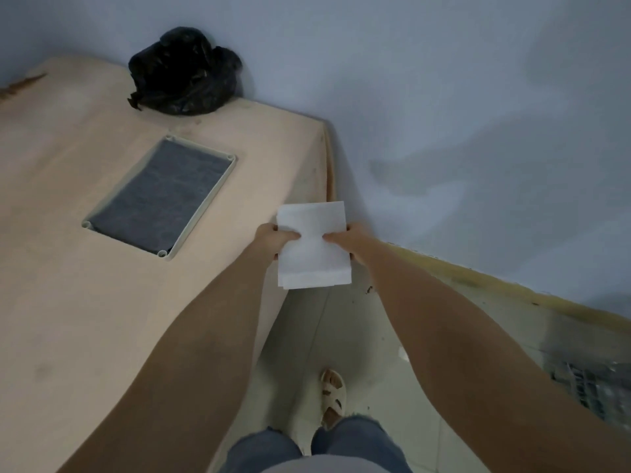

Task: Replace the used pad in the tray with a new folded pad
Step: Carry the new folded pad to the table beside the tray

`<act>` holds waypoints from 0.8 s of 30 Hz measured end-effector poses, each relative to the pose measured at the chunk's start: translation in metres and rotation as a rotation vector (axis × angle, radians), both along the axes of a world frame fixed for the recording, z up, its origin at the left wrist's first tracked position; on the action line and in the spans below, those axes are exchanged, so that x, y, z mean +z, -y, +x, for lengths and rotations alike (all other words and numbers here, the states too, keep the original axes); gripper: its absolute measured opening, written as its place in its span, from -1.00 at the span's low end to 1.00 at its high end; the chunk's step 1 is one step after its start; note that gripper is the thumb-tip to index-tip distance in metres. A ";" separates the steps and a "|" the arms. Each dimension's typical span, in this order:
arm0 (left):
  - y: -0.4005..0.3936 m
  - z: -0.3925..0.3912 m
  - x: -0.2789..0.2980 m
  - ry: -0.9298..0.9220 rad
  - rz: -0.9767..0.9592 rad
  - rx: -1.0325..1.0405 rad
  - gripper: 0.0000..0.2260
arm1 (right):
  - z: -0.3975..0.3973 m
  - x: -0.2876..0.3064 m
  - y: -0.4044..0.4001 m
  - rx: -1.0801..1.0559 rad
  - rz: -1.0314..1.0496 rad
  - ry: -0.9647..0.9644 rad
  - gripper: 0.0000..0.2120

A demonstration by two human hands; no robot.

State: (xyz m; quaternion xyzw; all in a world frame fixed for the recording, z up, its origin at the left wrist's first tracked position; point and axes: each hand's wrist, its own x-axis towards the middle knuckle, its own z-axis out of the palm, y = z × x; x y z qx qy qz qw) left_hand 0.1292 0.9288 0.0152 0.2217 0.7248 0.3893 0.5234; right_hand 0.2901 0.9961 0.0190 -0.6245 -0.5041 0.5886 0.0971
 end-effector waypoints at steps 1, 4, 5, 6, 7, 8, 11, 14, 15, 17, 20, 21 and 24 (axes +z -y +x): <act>-0.007 -0.001 0.000 -0.007 -0.004 0.017 -0.71 | -0.002 0.001 -0.008 0.018 0.008 0.000 -0.46; -0.024 -0.004 0.000 -0.037 -0.003 0.061 -0.67 | -0.008 0.001 -0.031 0.057 0.012 0.001 -0.43; -0.029 -0.006 0.000 -0.048 -0.002 0.079 -0.67 | -0.011 0.001 -0.037 0.071 0.008 0.000 -0.43; -0.032 -0.008 0.000 -0.056 -0.003 0.096 -0.68 | -0.014 0.001 -0.042 0.087 0.006 0.003 -0.43; -0.035 -0.011 0.000 -0.062 -0.005 0.111 -0.68 | -0.017 0.001 -0.047 0.107 0.002 0.011 -0.44; -0.037 -0.013 -0.001 -0.071 -0.008 0.125 -0.67 | -0.021 0.000 -0.051 0.128 -0.005 0.020 -0.45; -0.040 -0.025 -0.001 -0.135 -0.019 0.152 -0.62 | -0.036 -0.001 -0.063 0.174 -0.028 0.012 -0.54; -0.044 -0.042 0.002 -0.156 -0.021 0.197 -0.59 | -0.055 0.002 -0.072 0.220 -0.023 0.004 -0.61; -0.045 -0.048 0.002 -0.154 -0.025 0.210 -0.59 | -0.062 0.002 -0.075 0.238 -0.010 0.014 -0.62; -0.047 -0.063 0.002 -0.138 -0.021 0.243 -0.59 | -0.079 0.004 -0.080 0.263 0.011 0.023 -0.62; -0.053 -0.091 0.004 -0.114 0.013 0.262 -0.62 | -0.110 0.007 -0.089 0.283 0.011 0.018 -0.63; -0.056 -0.101 0.005 -0.108 0.022 0.263 -0.63 | -0.121 0.009 -0.092 0.291 0.014 0.024 -0.64; -0.065 -0.133 0.007 -0.093 0.050 0.311 -0.69 | -0.156 0.017 -0.101 0.303 0.032 0.040 -0.68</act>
